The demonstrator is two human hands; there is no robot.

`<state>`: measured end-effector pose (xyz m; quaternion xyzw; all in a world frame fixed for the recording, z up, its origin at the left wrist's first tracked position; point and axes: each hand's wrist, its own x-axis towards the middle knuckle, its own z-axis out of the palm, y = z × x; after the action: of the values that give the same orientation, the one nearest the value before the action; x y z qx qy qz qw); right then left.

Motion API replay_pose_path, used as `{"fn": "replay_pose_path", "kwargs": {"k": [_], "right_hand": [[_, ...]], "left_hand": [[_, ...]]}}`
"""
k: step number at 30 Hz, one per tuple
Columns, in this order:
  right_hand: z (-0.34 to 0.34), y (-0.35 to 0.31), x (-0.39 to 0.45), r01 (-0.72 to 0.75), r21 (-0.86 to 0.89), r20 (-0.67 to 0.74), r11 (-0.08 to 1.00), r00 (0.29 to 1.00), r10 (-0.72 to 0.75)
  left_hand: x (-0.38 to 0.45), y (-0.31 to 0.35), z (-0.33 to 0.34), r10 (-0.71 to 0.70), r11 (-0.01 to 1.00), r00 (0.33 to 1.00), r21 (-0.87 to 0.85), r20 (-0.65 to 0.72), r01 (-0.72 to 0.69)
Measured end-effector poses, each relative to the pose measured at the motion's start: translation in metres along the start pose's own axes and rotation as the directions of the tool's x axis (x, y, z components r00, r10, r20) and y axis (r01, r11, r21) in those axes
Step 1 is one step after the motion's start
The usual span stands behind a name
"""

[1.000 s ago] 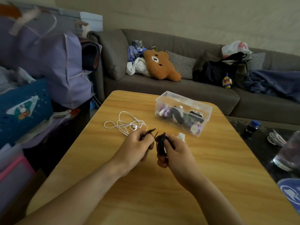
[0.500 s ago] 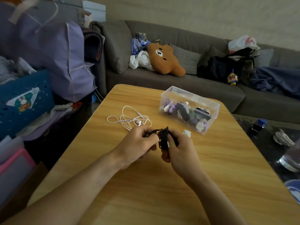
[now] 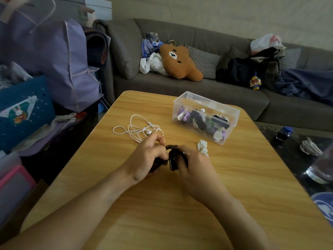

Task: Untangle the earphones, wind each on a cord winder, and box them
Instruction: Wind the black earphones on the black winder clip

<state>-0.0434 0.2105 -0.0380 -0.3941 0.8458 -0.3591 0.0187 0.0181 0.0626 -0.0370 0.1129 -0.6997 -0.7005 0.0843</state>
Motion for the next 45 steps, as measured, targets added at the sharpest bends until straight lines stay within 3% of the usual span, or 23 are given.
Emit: {"fn": "replay_pose_path", "kwargs": {"k": [3, 8, 11, 15, 17, 19, 22, 26, 30, 32, 34, 36, 39, 41, 45], "right_hand": [[0.002, 0.005, 0.002, 0.034, -0.081, -0.064, 0.996, 0.997, -0.039], [0.003, 0.009, 0.003, 0.085, -0.096, -0.12, 0.992, 0.988, -0.097], [0.002, 0.005, 0.0, 0.084, 0.014, -0.132, 0.996, 0.988, -0.082], [-0.002, 0.003, 0.001, -0.089, 0.281, -0.036, 0.955, 0.994, 0.103], [-0.004, 0.002, 0.001, -0.182, 0.451, 0.056, 0.874, 0.983, 0.176], [-0.004, 0.001, 0.001, -0.293, 0.663, 0.179, 0.688, 0.955, 0.235], [-0.006, 0.0, 0.003, -0.378, 0.777, 0.292, 0.503, 0.925, 0.243], [-0.008, 0.001, 0.004, -0.396, 0.756, 0.327, 0.522, 0.918, 0.223], [-0.012, 0.004, 0.004, -0.431, 0.773, 0.365, 0.467, 0.903, 0.228], [-0.007, 0.006, 0.004, -0.39, 0.719, 0.295, 0.576, 0.921, 0.255], [0.0, 0.009, 0.004, -0.351, 0.6, 0.188, 0.719, 0.935, 0.3], [0.006, 0.013, 0.005, -0.346, 0.504, 0.13, 0.791, 0.936, 0.327], [0.01, 0.02, 0.007, -0.369, 0.488, 0.082, 0.791, 0.922, 0.379], [0.01, 0.02, 0.007, -0.341, 0.479, 0.027, 0.809, 0.927, 0.375], [0.013, 0.015, 0.009, -0.242, 0.539, -0.097, 0.807, 0.933, 0.345]], "left_hand": [[0.002, 0.001, -0.003, 0.059, 0.997, 0.998, -0.051, -0.02, -0.06], [-0.002, 0.004, 0.002, 0.125, 0.99, 0.992, 0.067, 0.036, -0.127], [-0.002, 0.002, 0.003, 0.185, 0.974, 0.981, 0.121, 0.059, -0.191], [-0.004, 0.007, 0.0, 0.222, 0.967, 0.961, 0.092, 0.167, -0.239], [-0.005, 0.008, 0.002, 0.232, 0.963, 0.959, 0.103, 0.161, -0.25], [-0.003, 0.006, 0.005, 0.242, 0.963, 0.967, 0.105, 0.079, -0.249], [-0.002, 0.007, 0.01, 0.225, 0.973, 0.974, 0.044, -0.004, -0.224], [0.0, 0.008, 0.014, 0.177, 0.98, 0.984, -0.093, -0.017, -0.177], [0.0, 0.01, 0.014, 0.096, 0.94, 0.994, -0.334, 0.059, -0.07], [0.0, 0.01, 0.015, 0.1, 0.928, 0.993, -0.365, 0.06, -0.071], [0.0, 0.006, 0.016, 0.148, 0.954, 0.989, -0.268, 0.026, -0.135], [-0.001, 0.001, 0.018, 0.258, 0.966, 0.966, 0.002, -0.026, -0.258], [0.0, -0.006, 0.021, 0.43, 0.873, 0.898, 0.299, -0.094, -0.386], [0.0, -0.005, 0.022, 0.567, 0.775, 0.809, 0.434, -0.156, -0.459], [0.0, -0.002, 0.026, 0.719, 0.636, 0.678, 0.536, -0.153, -0.555]]}}
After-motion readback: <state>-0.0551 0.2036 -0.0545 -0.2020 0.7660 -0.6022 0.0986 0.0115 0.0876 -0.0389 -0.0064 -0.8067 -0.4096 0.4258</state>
